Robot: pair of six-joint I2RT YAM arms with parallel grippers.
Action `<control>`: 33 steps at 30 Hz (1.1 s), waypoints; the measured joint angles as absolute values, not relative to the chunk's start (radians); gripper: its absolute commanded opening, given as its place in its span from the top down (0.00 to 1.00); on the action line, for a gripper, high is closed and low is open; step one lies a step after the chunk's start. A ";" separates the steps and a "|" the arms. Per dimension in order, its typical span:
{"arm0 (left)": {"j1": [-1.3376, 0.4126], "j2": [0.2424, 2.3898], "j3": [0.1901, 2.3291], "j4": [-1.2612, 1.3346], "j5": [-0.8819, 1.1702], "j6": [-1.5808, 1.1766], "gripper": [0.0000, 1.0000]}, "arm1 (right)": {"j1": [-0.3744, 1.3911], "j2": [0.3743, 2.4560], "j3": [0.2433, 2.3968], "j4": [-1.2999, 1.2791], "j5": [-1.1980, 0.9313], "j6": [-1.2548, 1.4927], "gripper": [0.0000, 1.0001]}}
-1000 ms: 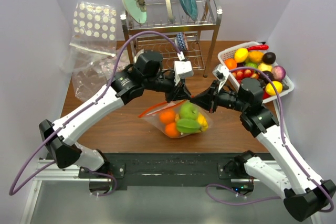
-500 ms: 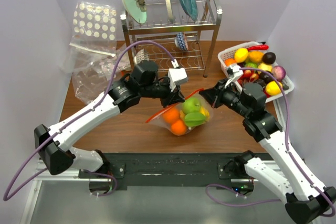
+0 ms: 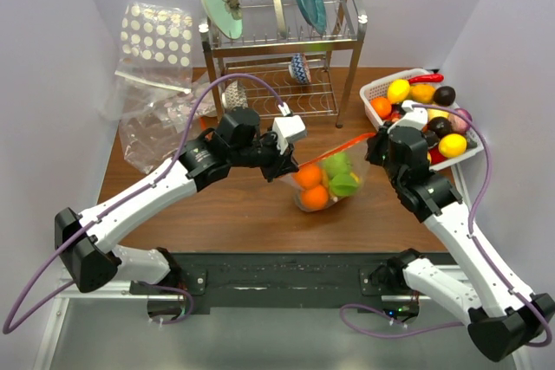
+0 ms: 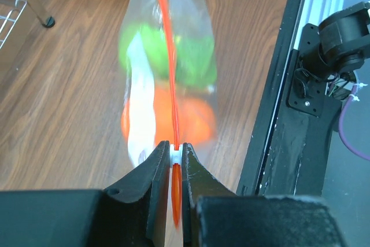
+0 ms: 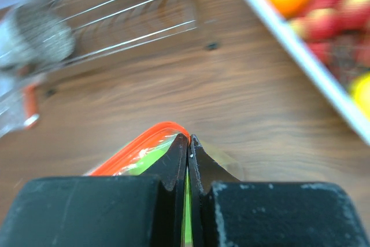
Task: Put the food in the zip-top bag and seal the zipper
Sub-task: Zip the zipper food storage bag at the center of the board, then place the zipper food storage bag at the center of the board.
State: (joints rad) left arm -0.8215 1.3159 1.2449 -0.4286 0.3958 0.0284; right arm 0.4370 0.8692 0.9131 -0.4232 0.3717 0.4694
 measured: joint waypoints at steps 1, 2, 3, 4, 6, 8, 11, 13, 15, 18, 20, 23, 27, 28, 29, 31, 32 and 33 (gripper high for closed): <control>-0.822 1.316 1.245 -0.429 0.390 0.027 1.00 | 0.433 0.876 0.923 -0.436 0.409 0.471 1.00; -0.822 1.316 1.245 -0.429 0.386 0.025 1.00 | 0.430 0.879 0.932 -0.449 0.441 0.472 1.00; -0.822 1.316 1.245 -0.429 0.382 0.021 1.00 | 0.427 0.879 0.937 -0.457 0.467 0.472 1.00; -0.822 1.315 1.245 -0.431 0.378 0.020 1.00 | 0.424 0.879 0.941 -0.464 0.498 0.472 1.00; -0.822 1.314 1.245 -0.434 0.366 0.019 1.00 | 0.418 0.878 0.951 -0.475 0.551 0.472 1.00; -0.822 1.313 1.244 -0.429 0.358 0.019 1.00 | 0.417 0.878 0.958 -0.487 0.580 0.477 1.00; -0.825 1.313 1.244 -0.420 0.344 0.019 1.00 | 0.418 0.878 0.965 -0.503 0.594 0.484 1.00; -0.826 1.313 1.244 -0.416 0.334 0.019 1.00 | 0.418 0.879 0.965 -0.510 0.601 0.490 1.00; -0.826 1.313 1.243 -0.412 0.329 0.019 1.00 | 0.418 0.882 0.965 -0.513 0.606 0.494 1.00; -0.825 1.313 1.243 -0.408 0.315 0.007 1.00 | 0.418 0.886 0.965 -0.512 0.607 0.498 1.00; -0.822 1.315 1.245 -0.407 0.298 -0.009 1.00 | 0.418 0.890 0.965 -0.508 0.606 0.498 1.00; -0.812 1.344 1.274 -0.421 0.256 -0.033 1.00 | 0.417 0.905 0.965 -0.505 0.604 0.503 1.00; -0.791 1.438 1.355 -0.446 0.175 -0.062 1.00 | 0.404 0.937 0.965 -0.505 0.613 0.510 0.90; -0.784 1.467 1.373 -0.448 0.160 -0.069 1.00 | 0.402 0.944 0.964 -0.504 0.616 0.513 0.82; -0.777 1.490 1.389 -0.451 0.150 -0.077 1.00 | 0.398 0.948 0.962 -0.500 0.619 0.516 0.76; -0.756 1.562 1.445 -0.462 0.132 -0.109 1.00 | 0.395 0.952 0.953 -0.493 0.629 0.521 0.71; -0.746 1.601 1.483 -0.471 0.120 -0.123 1.00 | 0.393 0.955 0.951 -0.492 0.636 0.520 0.68; -0.738 1.636 1.515 -0.471 0.107 -0.138 0.94 | 0.392 0.960 0.951 -0.490 0.638 0.520 0.66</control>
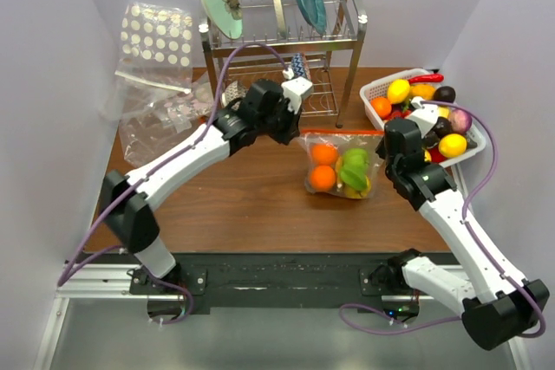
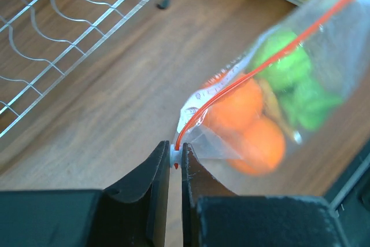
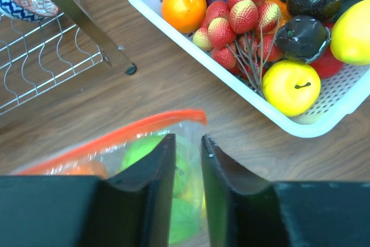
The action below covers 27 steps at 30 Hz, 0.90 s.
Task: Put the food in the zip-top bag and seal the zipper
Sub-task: Place the zipper food storage bag at the center of the board.
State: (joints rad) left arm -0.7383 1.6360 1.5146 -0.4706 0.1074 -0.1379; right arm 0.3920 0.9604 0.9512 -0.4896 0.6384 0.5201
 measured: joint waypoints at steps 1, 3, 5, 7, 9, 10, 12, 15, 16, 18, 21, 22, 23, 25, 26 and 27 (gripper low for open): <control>-0.732 1.671 1.543 -0.468 0.095 -0.150 0.84 | 0.391 0.968 0.951 -0.484 0.640 0.520 0.66; -0.721 1.716 1.570 -0.458 0.076 -0.170 0.73 | 0.390 0.987 0.951 -0.475 0.641 0.516 0.66; -0.717 1.736 1.571 -0.454 0.069 -0.183 0.59 | 0.390 1.002 0.952 -0.471 0.641 0.511 0.60; -0.717 1.741 1.568 -0.449 0.065 -0.201 0.47 | 0.390 1.013 0.954 -0.472 0.640 0.502 0.43; -0.717 1.736 1.563 -0.436 0.060 -0.205 0.32 | 0.390 1.013 0.961 -0.474 0.638 0.491 0.19; -0.717 1.731 1.558 -0.428 0.056 -0.212 0.18 | 0.390 1.010 0.966 -0.474 0.637 0.488 0.13; -0.717 1.706 1.541 -0.426 0.043 -0.216 0.07 | 0.390 0.996 0.979 -0.476 0.628 0.466 0.01; -0.717 1.637 1.506 -0.426 0.017 -0.221 0.00 | 0.390 0.961 1.010 -0.487 0.603 0.445 0.01; -0.717 1.607 1.491 -0.424 0.007 -0.222 0.00 | 0.390 0.951 1.028 -0.496 0.594 0.444 0.01; -0.717 1.523 1.446 -0.418 -0.020 -0.225 0.00 | 0.390 0.936 1.068 -0.523 0.574 0.444 0.01; -0.714 1.382 1.366 -0.404 -0.059 -0.225 0.00 | 0.390 0.910 1.113 -0.561 0.545 0.444 0.01; -0.713 1.330 1.336 -0.402 -0.072 -0.225 0.00 | 0.390 0.896 1.122 -0.577 0.533 0.445 0.01; -0.711 1.277 1.306 -0.399 -0.087 -0.225 0.00 | 0.390 0.875 1.124 -0.588 0.526 0.450 0.01; -0.707 1.189 1.257 -0.395 -0.112 -0.225 0.00 | 0.390 0.833 1.123 -0.620 0.503 0.464 0.01; -0.706 1.132 1.216 -0.382 -0.133 -0.225 0.00 | 0.390 0.804 1.122 -0.635 0.485 0.475 0.01; -0.704 1.092 1.185 -0.373 -0.147 -0.225 0.00 | 0.390 0.775 1.121 -0.647 0.471 0.486 0.01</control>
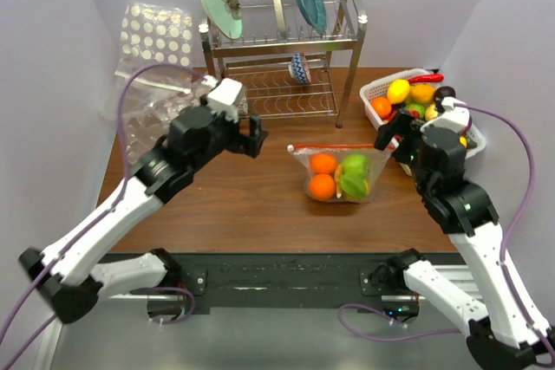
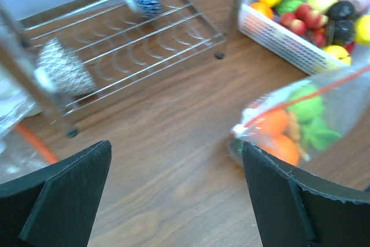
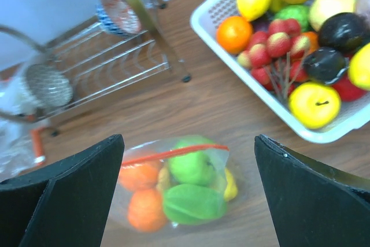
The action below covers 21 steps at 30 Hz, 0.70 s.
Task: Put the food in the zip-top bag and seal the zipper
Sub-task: Place the zipper food storage bag at the center of the board, then reset both arms
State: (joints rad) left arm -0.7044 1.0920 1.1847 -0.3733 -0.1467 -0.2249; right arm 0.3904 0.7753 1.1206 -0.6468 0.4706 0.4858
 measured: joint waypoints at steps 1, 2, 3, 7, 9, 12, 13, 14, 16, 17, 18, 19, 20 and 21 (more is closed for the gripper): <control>-0.702 1.041 1.139 -0.363 -0.168 -0.225 0.00 | 0.390 0.748 1.119 -0.656 0.450 0.495 0.01; -0.702 0.991 1.093 -0.357 -0.191 -0.226 0.00 | 0.391 0.728 1.114 -0.661 0.442 0.501 0.01; -0.701 0.941 1.045 -0.344 -0.214 -0.228 0.00 | 0.391 0.690 1.099 -0.663 0.422 0.509 0.01; -0.699 0.747 0.834 -0.274 -0.297 -0.244 0.00 | 0.390 0.582 1.026 -0.665 0.370 0.508 0.01; -0.698 0.666 0.743 -0.237 -0.321 -0.248 0.00 | 0.390 0.545 0.982 -0.664 0.348 0.502 0.01; -0.696 0.585 0.656 -0.194 -0.330 -0.247 0.00 | 0.390 0.530 0.933 -0.659 0.332 0.485 0.01; -0.696 0.573 0.648 -0.192 -0.332 -0.245 0.00 | 0.391 0.531 0.924 -0.659 0.329 0.482 0.01; -0.696 0.570 0.648 -0.191 -0.333 -0.244 0.00 | 0.390 0.535 0.915 -0.660 0.329 0.479 0.01; -0.696 0.574 0.650 -0.181 -0.337 -0.243 0.00 | 0.390 0.545 0.907 -0.662 0.331 0.475 0.01; -0.696 0.579 0.651 -0.181 -0.338 -0.243 0.00 | 0.390 0.549 0.907 -0.661 0.331 0.472 0.01; -0.696 0.583 0.651 -0.181 -0.339 -0.243 0.00 | 0.390 0.550 0.907 -0.661 0.332 0.470 0.01; -0.696 0.591 0.654 -0.186 -0.339 -0.243 0.00 | 0.390 0.551 0.907 -0.661 0.332 0.467 0.01; -0.696 0.599 0.658 -0.194 -0.339 -0.243 0.00 | 0.390 0.550 0.907 -0.661 0.334 0.466 0.01; -0.696 0.605 0.662 -0.200 -0.338 -0.243 0.00 | 0.390 0.550 0.907 -0.661 0.338 0.462 0.01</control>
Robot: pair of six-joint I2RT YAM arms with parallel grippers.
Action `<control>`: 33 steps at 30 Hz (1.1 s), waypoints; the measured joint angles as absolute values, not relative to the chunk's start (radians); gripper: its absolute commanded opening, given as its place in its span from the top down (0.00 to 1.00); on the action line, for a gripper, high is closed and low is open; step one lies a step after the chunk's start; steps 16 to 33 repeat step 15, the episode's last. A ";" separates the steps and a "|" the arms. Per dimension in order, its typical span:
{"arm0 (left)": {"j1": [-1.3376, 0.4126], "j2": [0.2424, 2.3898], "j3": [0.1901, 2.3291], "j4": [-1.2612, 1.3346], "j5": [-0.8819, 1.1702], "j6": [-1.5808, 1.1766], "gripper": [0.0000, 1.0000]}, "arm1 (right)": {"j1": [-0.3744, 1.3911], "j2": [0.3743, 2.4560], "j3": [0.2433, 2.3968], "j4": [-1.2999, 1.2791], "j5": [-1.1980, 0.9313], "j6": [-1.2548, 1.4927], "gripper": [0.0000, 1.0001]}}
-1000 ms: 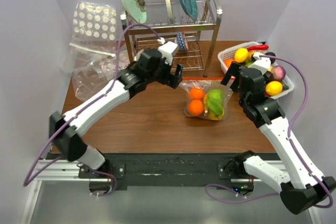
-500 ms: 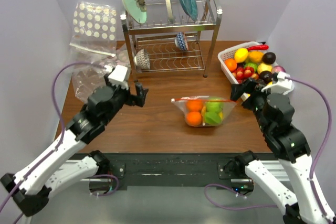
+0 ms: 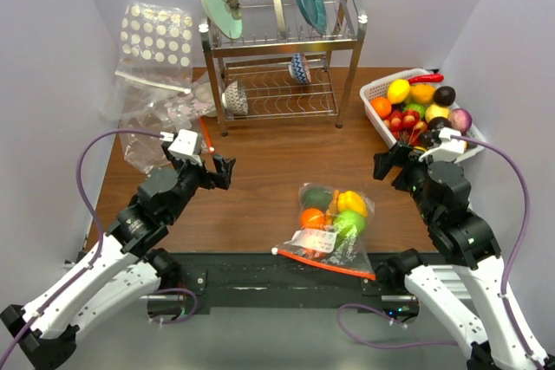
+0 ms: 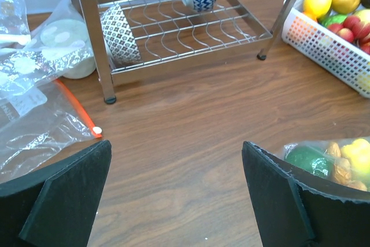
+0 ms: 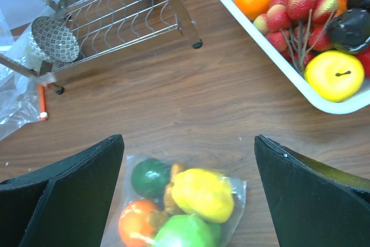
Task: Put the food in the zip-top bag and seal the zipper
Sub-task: Reset both arms
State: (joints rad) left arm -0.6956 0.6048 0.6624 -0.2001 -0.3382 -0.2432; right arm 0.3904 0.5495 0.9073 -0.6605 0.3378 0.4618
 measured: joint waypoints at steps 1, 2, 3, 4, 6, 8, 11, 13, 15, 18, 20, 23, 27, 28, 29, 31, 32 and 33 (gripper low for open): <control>-0.696 0.609 0.665 -0.204 -0.338 -0.243 0.00 | 0.390 0.549 0.907 -0.661 0.342 0.458 0.01; -0.696 0.612 0.666 -0.204 -0.337 -0.243 0.00 | 0.390 0.549 0.907 -0.660 0.347 0.454 0.01; -0.696 0.613 0.666 -0.207 -0.337 -0.243 0.00 | 0.390 0.549 0.907 -0.660 0.349 0.451 0.01; -0.696 0.612 0.666 -0.209 -0.337 -0.243 0.00 | 0.390 0.549 0.907 -0.661 0.350 0.448 0.01; -0.696 0.608 0.666 -0.209 -0.337 -0.243 0.00 | 0.390 0.549 0.907 -0.661 0.350 0.443 0.01; -0.696 0.606 0.666 -0.209 -0.336 -0.243 0.00 | 0.390 0.549 0.907 -0.661 0.351 0.440 0.01; -0.696 0.607 0.666 -0.209 -0.329 -0.243 0.00 | 0.390 0.549 0.907 -0.661 0.353 0.435 0.01; -0.696 0.609 0.666 -0.209 -0.326 -0.243 0.00 | 0.390 0.549 0.907 -0.661 0.352 0.430 0.01; -0.696 0.611 0.666 -0.209 -0.322 -0.243 0.00 | 0.391 0.549 0.907 -0.660 0.352 0.426 0.01; -0.696 0.611 0.666 -0.209 -0.322 -0.243 0.00 | 0.391 0.549 0.907 -0.660 0.352 0.426 0.01; -0.696 0.611 0.666 -0.209 -0.322 -0.243 0.00 | 0.391 0.549 0.907 -0.660 0.352 0.426 0.01; -0.696 0.611 0.666 -0.209 -0.322 -0.243 0.00 | 0.391 0.549 0.907 -0.660 0.352 0.426 0.01; -0.696 0.611 0.666 -0.209 -0.322 -0.243 0.00 | 0.391 0.549 0.907 -0.660 0.352 0.426 0.01; -0.696 0.611 0.666 -0.209 -0.322 -0.243 0.00 | 0.391 0.549 0.907 -0.660 0.352 0.426 0.01; -0.696 0.611 0.666 -0.209 -0.322 -0.243 0.00 | 0.391 0.549 0.907 -0.660 0.352 0.426 0.01; -0.696 0.611 0.666 -0.209 -0.322 -0.243 0.00 | 0.391 0.549 0.907 -0.660 0.352 0.426 0.01; -0.696 0.611 0.666 -0.209 -0.322 -0.243 0.00 | 0.391 0.549 0.907 -0.660 0.352 0.426 0.01; -0.696 0.611 0.666 -0.209 -0.322 -0.243 0.00 | 0.391 0.549 0.907 -0.660 0.352 0.426 0.01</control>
